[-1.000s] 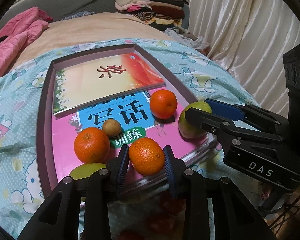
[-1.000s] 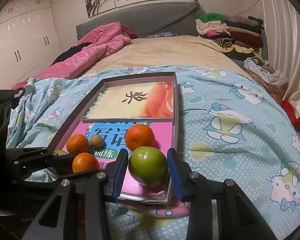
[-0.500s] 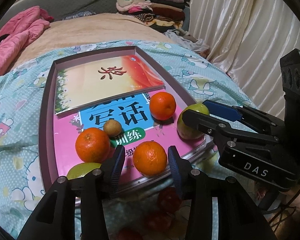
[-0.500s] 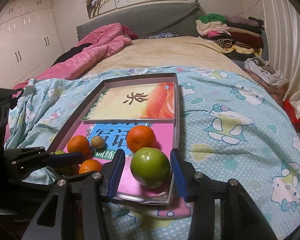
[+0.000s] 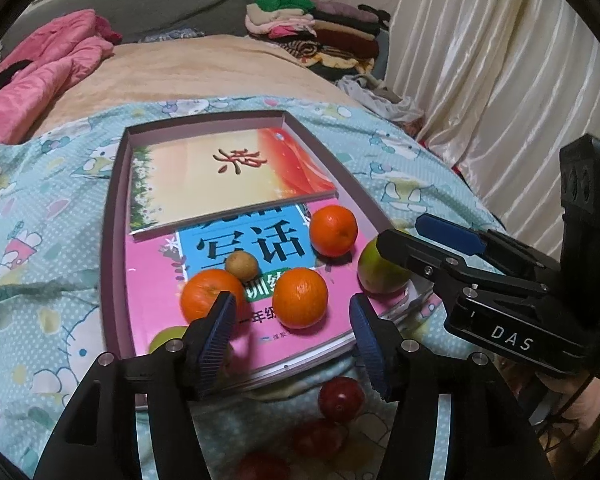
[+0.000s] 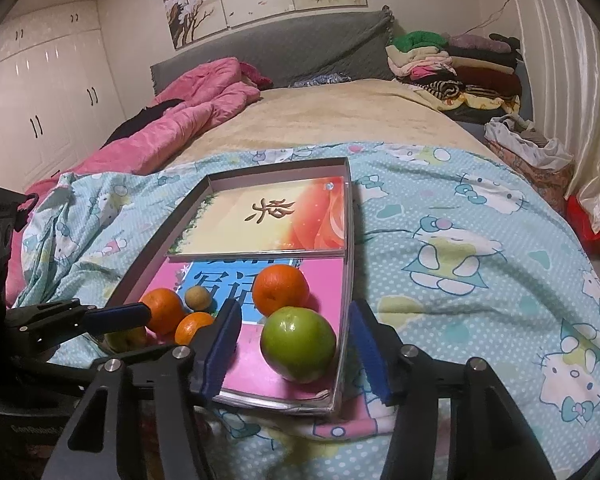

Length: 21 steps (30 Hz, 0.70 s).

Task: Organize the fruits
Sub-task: 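Lower the mandarin onto the workbook and open the left gripper while the right releases the lime, then withdraw both open grippers back toward the cherry tomatoes beside the tray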

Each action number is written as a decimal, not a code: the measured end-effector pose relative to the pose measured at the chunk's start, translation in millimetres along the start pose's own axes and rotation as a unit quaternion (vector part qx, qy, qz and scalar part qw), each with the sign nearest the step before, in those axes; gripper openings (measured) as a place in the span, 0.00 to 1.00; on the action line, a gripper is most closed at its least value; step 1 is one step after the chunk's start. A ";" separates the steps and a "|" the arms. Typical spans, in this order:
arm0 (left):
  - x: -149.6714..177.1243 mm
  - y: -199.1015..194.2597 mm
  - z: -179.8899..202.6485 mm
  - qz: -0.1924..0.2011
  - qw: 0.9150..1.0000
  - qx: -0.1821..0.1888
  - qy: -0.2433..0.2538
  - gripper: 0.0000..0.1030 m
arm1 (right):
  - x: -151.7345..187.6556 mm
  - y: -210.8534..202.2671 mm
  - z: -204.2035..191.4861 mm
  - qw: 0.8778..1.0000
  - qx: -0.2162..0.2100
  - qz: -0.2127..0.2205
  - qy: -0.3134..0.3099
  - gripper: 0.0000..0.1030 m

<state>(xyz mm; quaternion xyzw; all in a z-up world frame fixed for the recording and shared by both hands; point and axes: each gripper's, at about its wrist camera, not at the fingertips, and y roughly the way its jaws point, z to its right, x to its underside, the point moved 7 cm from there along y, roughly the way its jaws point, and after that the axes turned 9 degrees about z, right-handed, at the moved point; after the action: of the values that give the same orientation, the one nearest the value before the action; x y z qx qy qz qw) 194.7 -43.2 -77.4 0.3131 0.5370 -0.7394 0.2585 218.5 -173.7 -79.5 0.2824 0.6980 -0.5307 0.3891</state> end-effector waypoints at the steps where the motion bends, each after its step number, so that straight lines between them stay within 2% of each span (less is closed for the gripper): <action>1: -0.8 -1.5 -1.0 0.002 1.000 0.000 -0.002 0.59 | -0.9 -0.9 0.0 1.000 -0.001 0.002 0.001 0.55; 7: -6.8 -8.9 -8.7 0.018 1.000 0.001 -0.022 0.60 | -5.6 -6.8 -0.2 1.000 -0.002 0.016 0.005 0.62; 11: -8.3 -12.2 -12.3 0.022 0.999 -0.003 -0.028 0.67 | -6.7 -7.9 0.0 1.000 -0.001 0.018 0.006 0.63; 21: -12.8 -28.8 -28.3 0.038 0.998 -0.027 -0.038 0.67 | -12.6 -14.5 -1.4 0.999 -0.005 0.033 0.013 0.71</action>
<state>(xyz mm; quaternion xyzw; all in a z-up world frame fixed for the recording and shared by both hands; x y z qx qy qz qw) 187.8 -7.3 -56.2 0.2981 0.5346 -0.7253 0.3151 213.2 -176.2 -61.1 0.3102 0.6956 -0.5106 0.3991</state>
